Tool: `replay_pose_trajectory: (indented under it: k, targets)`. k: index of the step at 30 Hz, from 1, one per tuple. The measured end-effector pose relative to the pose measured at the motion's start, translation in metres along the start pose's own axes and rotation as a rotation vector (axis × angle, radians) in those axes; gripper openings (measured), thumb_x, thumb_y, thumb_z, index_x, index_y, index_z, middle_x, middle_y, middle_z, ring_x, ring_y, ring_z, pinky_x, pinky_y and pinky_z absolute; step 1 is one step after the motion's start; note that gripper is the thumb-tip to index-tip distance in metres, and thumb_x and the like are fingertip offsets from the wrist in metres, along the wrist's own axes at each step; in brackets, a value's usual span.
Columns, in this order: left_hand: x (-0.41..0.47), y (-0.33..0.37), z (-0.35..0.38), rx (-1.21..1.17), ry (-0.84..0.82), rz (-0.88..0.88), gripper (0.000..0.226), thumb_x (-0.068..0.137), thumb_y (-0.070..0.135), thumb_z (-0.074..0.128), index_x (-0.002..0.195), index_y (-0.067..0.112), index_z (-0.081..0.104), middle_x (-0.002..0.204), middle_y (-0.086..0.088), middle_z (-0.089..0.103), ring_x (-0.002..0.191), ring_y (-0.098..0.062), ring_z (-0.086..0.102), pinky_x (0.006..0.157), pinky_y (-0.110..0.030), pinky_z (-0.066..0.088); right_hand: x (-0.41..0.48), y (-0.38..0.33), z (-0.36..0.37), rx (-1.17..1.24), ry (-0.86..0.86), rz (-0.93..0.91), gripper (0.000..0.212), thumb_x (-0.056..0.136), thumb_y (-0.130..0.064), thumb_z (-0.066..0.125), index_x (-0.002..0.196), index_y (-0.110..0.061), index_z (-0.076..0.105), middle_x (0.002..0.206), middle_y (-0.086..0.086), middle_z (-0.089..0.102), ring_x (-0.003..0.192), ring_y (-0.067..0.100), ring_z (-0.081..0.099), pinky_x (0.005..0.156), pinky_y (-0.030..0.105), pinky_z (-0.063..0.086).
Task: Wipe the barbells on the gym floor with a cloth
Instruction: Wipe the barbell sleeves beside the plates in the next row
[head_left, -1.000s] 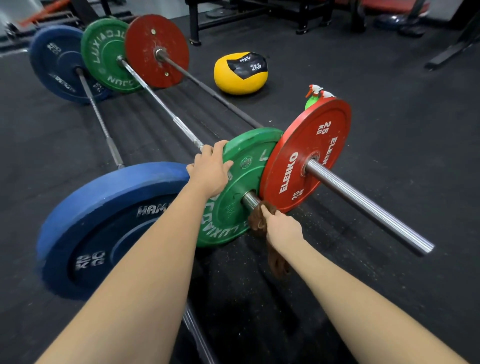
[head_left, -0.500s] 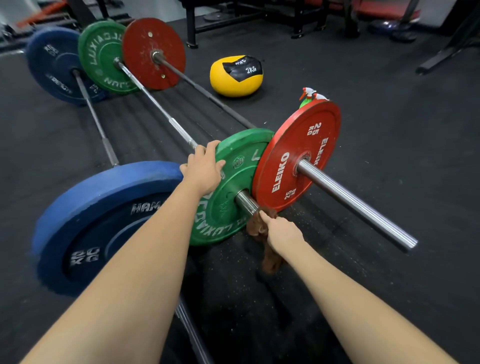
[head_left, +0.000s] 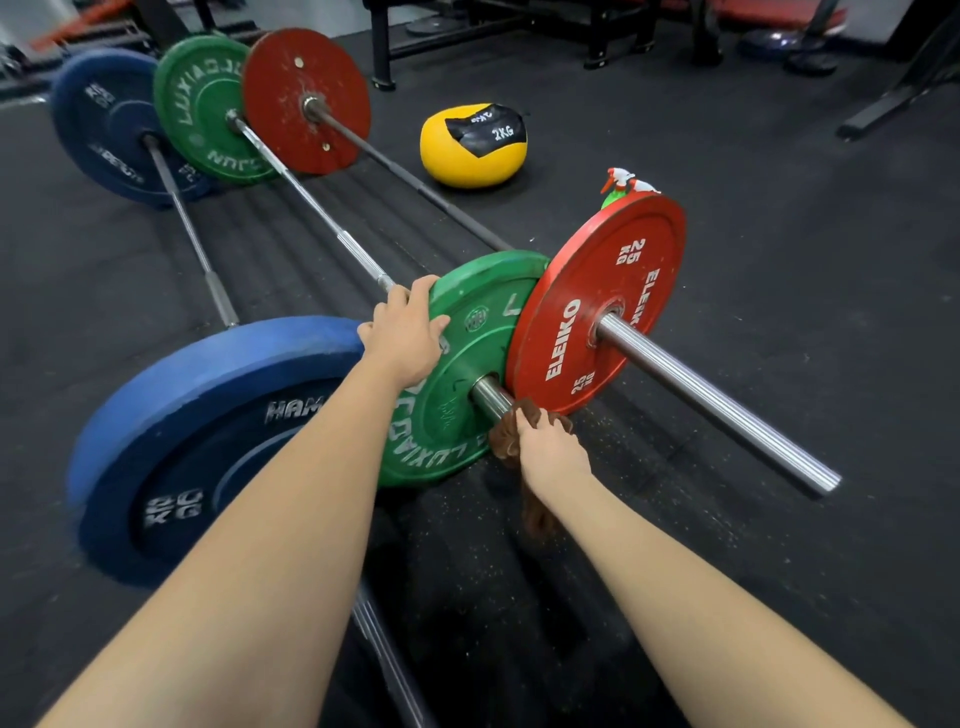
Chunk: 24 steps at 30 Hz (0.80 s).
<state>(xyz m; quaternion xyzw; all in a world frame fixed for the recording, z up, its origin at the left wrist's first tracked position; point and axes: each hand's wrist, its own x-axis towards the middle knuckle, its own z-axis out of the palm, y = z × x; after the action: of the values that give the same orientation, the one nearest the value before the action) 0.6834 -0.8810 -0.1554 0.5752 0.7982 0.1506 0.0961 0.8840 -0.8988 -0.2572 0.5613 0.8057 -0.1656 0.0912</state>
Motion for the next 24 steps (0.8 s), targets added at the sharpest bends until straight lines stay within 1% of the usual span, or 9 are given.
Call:
replay_pose_trajectory:
  k: [4,7,9,12,14,16,18,21,24]
  targets:
    - [0.000,-0.001,0.001,0.000,0.009,0.003,0.051,0.110,0.036,0.039,0.157,0.027,0.024,0.146,-0.013,0.037,0.125,-0.037,0.044,0.102,-0.055,0.035,-0.004,0.003,0.006,0.044,0.014,-0.035,0.067,0.102,-0.002,0.038,0.162,-0.018,0.014,0.166,0.015,0.017,0.149,0.036,0.023,0.120,0.049,0.026]
    - [-0.001,-0.001,0.002,0.002,0.005,-0.002,0.050,0.110,0.036,0.039,0.157,0.027,0.024,0.145,-0.013,0.038,0.124,-0.037,0.045,0.101,-0.054,0.035,-0.021,0.016,0.014,0.055,-0.016,-0.036,0.074,0.100,-0.001,0.047,0.163,-0.022,0.014,0.169,0.013,0.009,0.150,0.037,0.024,0.118,0.048,0.034]
    - [-0.002,-0.001,0.002,-0.004,0.008,-0.003,0.050,0.110,0.036,0.039,0.157,0.028,0.024,0.145,-0.013,0.038,0.124,-0.037,0.045,0.101,-0.055,0.035,-0.037,0.027,0.019,0.054,-0.016,-0.022,0.075,0.099,-0.002,0.049,0.163,-0.023,0.015,0.169,0.012,0.009,0.148,0.038,0.031,0.114,0.047,0.040]
    - [-0.002,0.000,0.003,-0.007,0.011,-0.012,0.049,0.110,0.037,0.039,0.156,0.028,0.025,0.145,-0.014,0.038,0.123,-0.037,0.045,0.101,-0.054,0.035,-0.059,0.043,0.019,0.034,-0.048,0.022,0.074,0.100,-0.004,0.047,0.163,-0.023,0.012,0.169,0.011,0.013,0.143,0.035,0.040,0.109,0.043,0.045]
    - [-0.002,0.000,0.004,-0.006,0.015,-0.011,0.049,0.110,0.037,0.039,0.156,0.028,0.024,0.145,-0.014,0.038,0.123,-0.037,0.045,0.100,-0.054,0.035,-0.067,0.046,0.018,0.011,-0.055,0.045,0.070,0.101,-0.005,0.046,0.162,-0.017,0.014,0.167,0.015,0.019,0.142,0.034,0.042,0.108,0.042,0.045]
    - [-0.001,0.000,0.004,0.001,0.023,-0.011,0.050,0.110,0.037,0.038,0.157,0.027,0.024,0.145,-0.014,0.038,0.123,-0.037,0.045,0.101,-0.054,0.035,-0.067,0.041,0.016,-0.004,-0.030,0.051,0.060,0.102,-0.007,0.047,0.158,-0.011,0.025,0.158,0.018,0.033,0.137,0.034,0.045,0.106,0.042,0.046]
    - [-0.001,0.000,0.004,0.013,0.026,-0.014,0.049,0.110,0.037,0.038,0.156,0.027,0.024,0.144,-0.014,0.038,0.123,-0.037,0.045,0.101,-0.054,0.034,-0.060,0.030,0.012,0.010,-0.029,0.041,0.055,0.100,-0.007,0.052,0.151,-0.010,0.035,0.150,0.017,0.039,0.132,0.033,0.047,0.102,0.043,0.049]
    - [0.000,-0.001,0.003,0.011,0.019,-0.015,0.048,0.110,0.037,0.038,0.156,0.028,0.024,0.144,-0.014,0.037,0.123,-0.037,0.045,0.102,-0.055,0.034,-0.037,0.008,0.009,0.013,0.002,0.005,0.054,0.097,-0.005,0.055,0.148,-0.008,0.037,0.145,0.019,0.041,0.130,0.036,0.047,0.100,0.045,0.047]
    - [0.001,-0.001,0.002,0.003,0.013,-0.011,0.048,0.110,0.036,0.039,0.155,0.029,0.025,0.143,-0.013,0.038,0.122,-0.037,0.045,0.102,-0.055,0.034,-0.009,-0.010,0.002,0.061,0.022,0.029,0.048,0.098,-0.005,0.052,0.144,-0.003,0.041,0.140,0.020,0.048,0.126,0.038,0.053,0.100,0.046,0.050]
